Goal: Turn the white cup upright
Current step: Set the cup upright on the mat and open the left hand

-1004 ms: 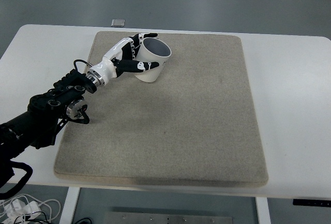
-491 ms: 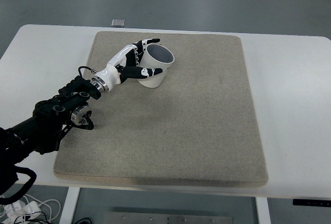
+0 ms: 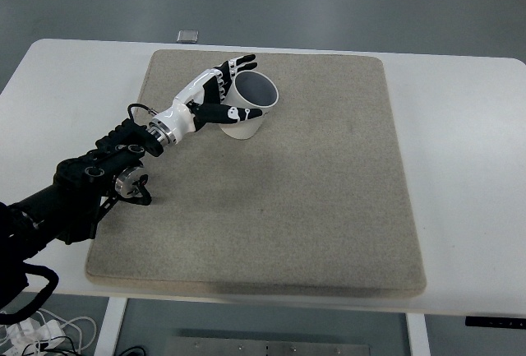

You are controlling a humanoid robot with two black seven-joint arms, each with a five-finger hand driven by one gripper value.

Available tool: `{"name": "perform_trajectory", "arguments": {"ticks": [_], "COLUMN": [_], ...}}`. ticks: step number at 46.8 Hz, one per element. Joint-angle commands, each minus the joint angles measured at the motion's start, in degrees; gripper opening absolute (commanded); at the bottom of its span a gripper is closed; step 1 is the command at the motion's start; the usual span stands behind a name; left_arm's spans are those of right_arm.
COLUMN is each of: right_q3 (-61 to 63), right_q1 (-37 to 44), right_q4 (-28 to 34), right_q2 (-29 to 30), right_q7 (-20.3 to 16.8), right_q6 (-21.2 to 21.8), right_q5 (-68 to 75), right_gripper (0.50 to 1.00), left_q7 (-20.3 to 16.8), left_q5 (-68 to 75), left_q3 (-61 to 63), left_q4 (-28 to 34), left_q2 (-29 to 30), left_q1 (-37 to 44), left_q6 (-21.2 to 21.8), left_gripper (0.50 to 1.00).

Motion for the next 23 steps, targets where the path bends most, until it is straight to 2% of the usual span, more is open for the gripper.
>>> {"name": "perform_trajectory", "arguments": {"ticks": [1,11,23], "right_q3": [0.00,0.00,0.00], "right_q1": [0.00,0.00,0.00], "right_q4": [0.00,0.00,0.00], "right_q2": [0.00,0.00,0.00], "right_q7": [0.00,0.00,0.00], "right_q6": [0.00,0.00,0.00], "right_q5": [0.00,0.00,0.00], "right_gripper": [0.952,0.952,0.952], "left_q7": [0.00,0.00,0.00], "left_q5": [0.00,-0.52,-0.70], "left_q3": [-0.17,-1.31,-6.06], "left_q4": [-0.98,-1.69,-5.73], "left_q2": [0.42,2.52,5.34], "left_q1": [-0.13,-1.79,-2.15], "left_q6": [0.08,0.00,0.43], "left_gripper": [0.994,0.994,0.992]}}
